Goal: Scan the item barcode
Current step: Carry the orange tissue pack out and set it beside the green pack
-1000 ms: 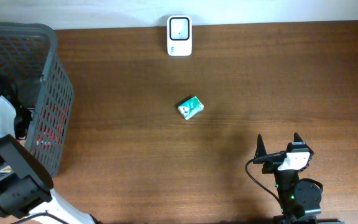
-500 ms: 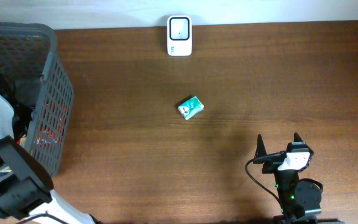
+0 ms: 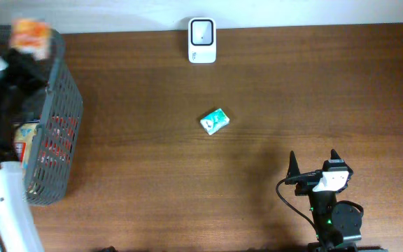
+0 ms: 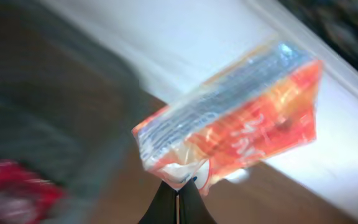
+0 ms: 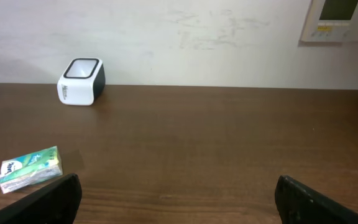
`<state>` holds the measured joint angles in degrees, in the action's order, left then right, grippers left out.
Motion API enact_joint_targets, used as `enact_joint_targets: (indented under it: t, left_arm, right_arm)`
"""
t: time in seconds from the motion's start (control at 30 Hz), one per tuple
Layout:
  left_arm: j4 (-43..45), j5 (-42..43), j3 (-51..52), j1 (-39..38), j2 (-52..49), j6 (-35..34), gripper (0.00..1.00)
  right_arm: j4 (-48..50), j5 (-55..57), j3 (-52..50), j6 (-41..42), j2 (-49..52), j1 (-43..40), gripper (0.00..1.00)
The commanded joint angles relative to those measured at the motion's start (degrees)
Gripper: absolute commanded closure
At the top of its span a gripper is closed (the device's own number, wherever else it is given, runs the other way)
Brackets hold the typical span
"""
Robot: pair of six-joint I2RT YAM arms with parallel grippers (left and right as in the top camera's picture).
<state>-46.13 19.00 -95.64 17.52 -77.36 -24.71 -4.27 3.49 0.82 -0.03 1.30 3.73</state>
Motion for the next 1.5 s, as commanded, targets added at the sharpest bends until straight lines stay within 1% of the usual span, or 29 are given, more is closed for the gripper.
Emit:
enact_joint_targets:
  t: [0.0,0.1,0.17,0.23,0.43,0.53,0.6,0.7,0.77,0.8,0.87,0.9,0.97,1.03,1.07,1.1,1.17,1.23,1.27,1.33,1.43,1.47]
  left_arm:
    - [0.48,5.16,-0.09,-13.70,-1.27,-0.09,1.00]
    - [0.46,-5.27,-0.09,-28.13,-6.80,-0.09,1.00]
    - [0.50,-6.91,-0.09,-34.56,-12.09,-0.07,1.00]
    - [0.61,-7.08,-0.09,-38.14,-16.59,-0.09,1.00]
    - [2.23,-6.84,-0.09,-48.59,-34.93,-0.59,1.00]
    - [3.13,-6.86,-0.09,-51.30,-40.46,-1.27,1.00]
    - [3.28,-6.84,-0.09,-52.30,-42.58,-2.95,1.00]
    - [3.69,-6.86,-0.09,-53.27,-45.55,-2.95,1.00]
    - [3.93,-6.88,-0.09,-53.31,-45.81,-2.89,0.67]
    - [4.20,-6.84,-0.20,-53.27,-45.79,-2.89,0.55]
    - [3.96,-6.82,-1.51,-52.98,-45.72,-2.89,0.55]
    - [2.56,-6.82,-3.72,-52.59,-45.35,-2.84,0.56]
    - [-1.31,-6.86,-8.92,-51.74,-44.41,-0.66,0.56]
    - [-7.13,-6.91,-16.63,-50.97,-43.65,3.02,0.51]
    - [-10.32,-7.02,-20.70,-50.64,-43.34,3.80,0.49]
    - [-13.62,-7.10,-24.55,-50.21,-42.91,3.80,0.48]
    - [-17.33,-7.06,-28.52,-49.35,-42.12,3.80,0.48]
    - [-20.83,-7.10,-30.53,-48.33,-40.87,4.63,0.49]
    - [-21.62,-7.08,-30.71,-47.78,-40.00,6.38,0.50]
    - [-22.73,-7.15,-30.71,-46.66,-38.16,7.93,0.48]
    - [-24.50,-8.24,-30.71,-42.51,-33.38,7.89,0.47]
    - [-25.18,-8.44,-30.71,-41.05,-32.09,7.89,0.44]
  right_arm:
    - [-0.17,-0.09,-0.50,0.24,-0.24,-0.37,0.02]
    - [-0.17,-0.09,-0.50,0.26,-0.24,-0.37,0.02]
    - [-0.17,-0.09,-0.50,0.26,-0.24,-0.37,0.01]
    - [-0.17,-0.09,-0.50,0.26,-0.24,-0.37,0.01]
    - [-0.17,-0.09,-0.50,0.26,-0.24,-0.37,0.02]
    - [-0.17,-0.09,-0.50,0.26,-0.24,-0.37,0.01]
    - [-0.17,-0.09,-0.50,0.26,-0.24,-0.37,0.02]
    - [-0.17,-0.09,-0.50,0.26,-0.24,-0.37,0.02]
    - [-0.17,-0.09,-0.50,0.26,-0.24,-0.37,0.01]
    - [-0.17,-0.09,-0.50,0.26,-0.24,-0.37,0.02]
    - [-0.17,-0.09,-0.50,0.26,-0.24,-0.37,0.02]
    - [-0.17,-0.09,-0.50,0.26,-0.24,-0.37,0.01]
    - [-0.17,-0.09,-0.50,0.26,-0.24,-0.37,0.02]
    - [-0.17,-0.09,-0.50,0.26,-0.24,-0.37,0.02]
    - [-0.17,-0.09,-0.50,0.26,-0.24,-0.37,0.01]
    - [-0.17,-0.09,-0.50,0.26,-0.24,-0.37,0.02]
    - [-0.17,-0.09,-0.50,0.26,-0.24,-0.37,0.01]
    - [-0.17,-0.09,-0.50,0.26,-0.24,-0.37,0.02]
    - [-0.17,-0.09,-0.50,0.26,-0.24,-0.37,0.01]
    - [-0.17,-0.09,-0.50,0.24,-0.24,-0.37,0.02]
    - [-0.17,-0.09,-0.50,0.26,-0.24,-0.37,0.02]
    - [-0.17,-0.09,-0.50,0.26,-0.24,-0.37,0.01]
